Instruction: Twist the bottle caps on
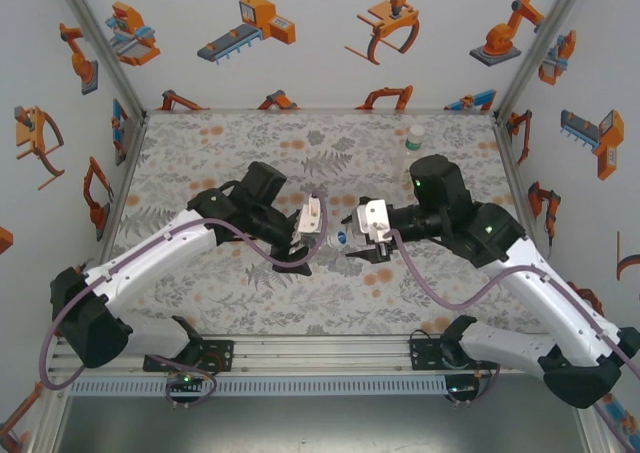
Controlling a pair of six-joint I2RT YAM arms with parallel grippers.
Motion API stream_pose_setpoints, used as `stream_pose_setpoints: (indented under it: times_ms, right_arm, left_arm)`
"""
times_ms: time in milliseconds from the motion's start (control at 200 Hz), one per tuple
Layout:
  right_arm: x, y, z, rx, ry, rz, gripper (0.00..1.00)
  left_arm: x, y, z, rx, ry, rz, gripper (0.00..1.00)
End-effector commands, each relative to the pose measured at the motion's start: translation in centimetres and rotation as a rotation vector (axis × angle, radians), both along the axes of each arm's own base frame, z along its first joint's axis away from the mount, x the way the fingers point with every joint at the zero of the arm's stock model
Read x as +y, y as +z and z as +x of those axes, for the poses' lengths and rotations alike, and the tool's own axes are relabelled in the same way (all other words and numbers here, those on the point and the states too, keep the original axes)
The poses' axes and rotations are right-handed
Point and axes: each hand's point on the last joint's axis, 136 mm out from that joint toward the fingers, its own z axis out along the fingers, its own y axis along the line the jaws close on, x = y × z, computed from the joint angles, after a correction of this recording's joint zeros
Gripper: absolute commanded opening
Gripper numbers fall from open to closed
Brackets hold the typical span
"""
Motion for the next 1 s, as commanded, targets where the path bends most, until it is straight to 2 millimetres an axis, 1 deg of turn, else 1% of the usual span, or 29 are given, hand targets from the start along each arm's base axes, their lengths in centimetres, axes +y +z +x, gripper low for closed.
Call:
stream_pose_setpoints:
  times_ms: [0,290,561,661,996]
  right_arm:
    - [0.7,0.8,-0.8,-0.025,0.073,0.046,0.54]
    - [1.2,-0.2,-0.7,-0.001,0.082,0.026,0.47]
    - [1.4,-0.9,-0.1,0.001,0.065,0.007,0.46]
    - [1.4,-1.0,0.1,-0.001,0.056,0.001,0.44]
    - [1.4,-1.1,0.2,0.002,0.049,-0.003,0.28]
  left_arm:
    - [-0.4,1.3,-0.7,0.005,-0.049,-0.033,0.00]
    - [-0.3,1.5,-0.9,-0.001,-0.051,-0.040,0.00]
    - [-0.3,1.7,-0.9,0.001,-0.055,-0.045,0.00]
    - [-0.3,1.7,-1.0,-0.001,-0.054,-0.047,0.00]
    - [-0.3,1.8,-0.9,-0.008,-0.055,-0.047,0.00]
